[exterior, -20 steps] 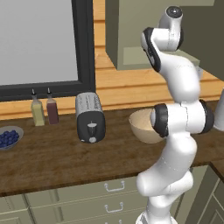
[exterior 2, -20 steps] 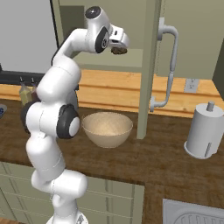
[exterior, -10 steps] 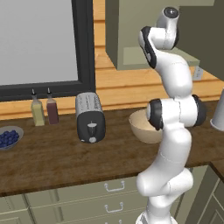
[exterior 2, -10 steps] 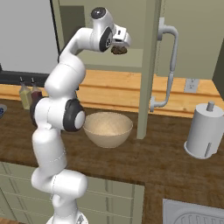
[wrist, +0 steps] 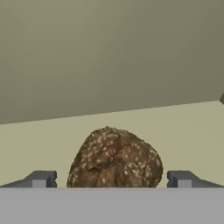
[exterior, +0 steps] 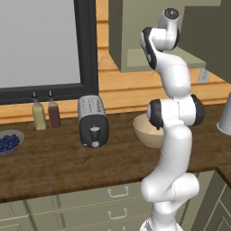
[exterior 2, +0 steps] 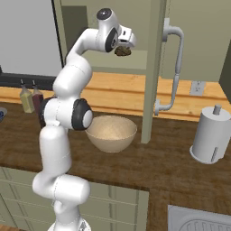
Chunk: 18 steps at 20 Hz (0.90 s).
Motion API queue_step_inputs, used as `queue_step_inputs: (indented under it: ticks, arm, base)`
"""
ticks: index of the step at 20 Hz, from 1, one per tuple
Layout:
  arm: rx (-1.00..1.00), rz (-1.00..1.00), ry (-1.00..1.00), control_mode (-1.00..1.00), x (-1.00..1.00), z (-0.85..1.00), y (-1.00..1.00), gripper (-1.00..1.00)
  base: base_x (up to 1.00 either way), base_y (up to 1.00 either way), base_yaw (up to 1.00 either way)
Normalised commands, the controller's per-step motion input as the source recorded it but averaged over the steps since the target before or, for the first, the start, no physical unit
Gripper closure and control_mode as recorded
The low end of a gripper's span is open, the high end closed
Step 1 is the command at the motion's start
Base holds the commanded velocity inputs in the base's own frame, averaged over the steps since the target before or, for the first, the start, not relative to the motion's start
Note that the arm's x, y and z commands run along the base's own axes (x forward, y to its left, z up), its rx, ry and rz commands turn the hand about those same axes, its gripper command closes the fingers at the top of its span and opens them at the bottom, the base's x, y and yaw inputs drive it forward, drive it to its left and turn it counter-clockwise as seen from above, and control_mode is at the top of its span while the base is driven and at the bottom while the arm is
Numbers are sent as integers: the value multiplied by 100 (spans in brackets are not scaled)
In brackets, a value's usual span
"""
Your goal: Open the cabinet, pick up the bread from the cabinet and place it in the basket. Then move the basket to the dining counter.
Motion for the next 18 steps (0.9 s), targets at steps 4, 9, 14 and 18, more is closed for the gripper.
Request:
queue_step_inputs:
  ticks: [4, 9, 14, 18]
  arm:
    - [0, 0, 1, -100, 23, -2, 0, -100]
    - [-1, 0, 5, -100, 22, -14, 0, -100]
    - [-1, 0, 3, -100, 17, -14, 0, -100]
    - [0, 0, 0, -100, 10, -12, -5, -100]
  base:
    - [0, 0, 0]
    - [0, 0, 0]
    - [0, 0, 0]
    - [0, 0, 0]
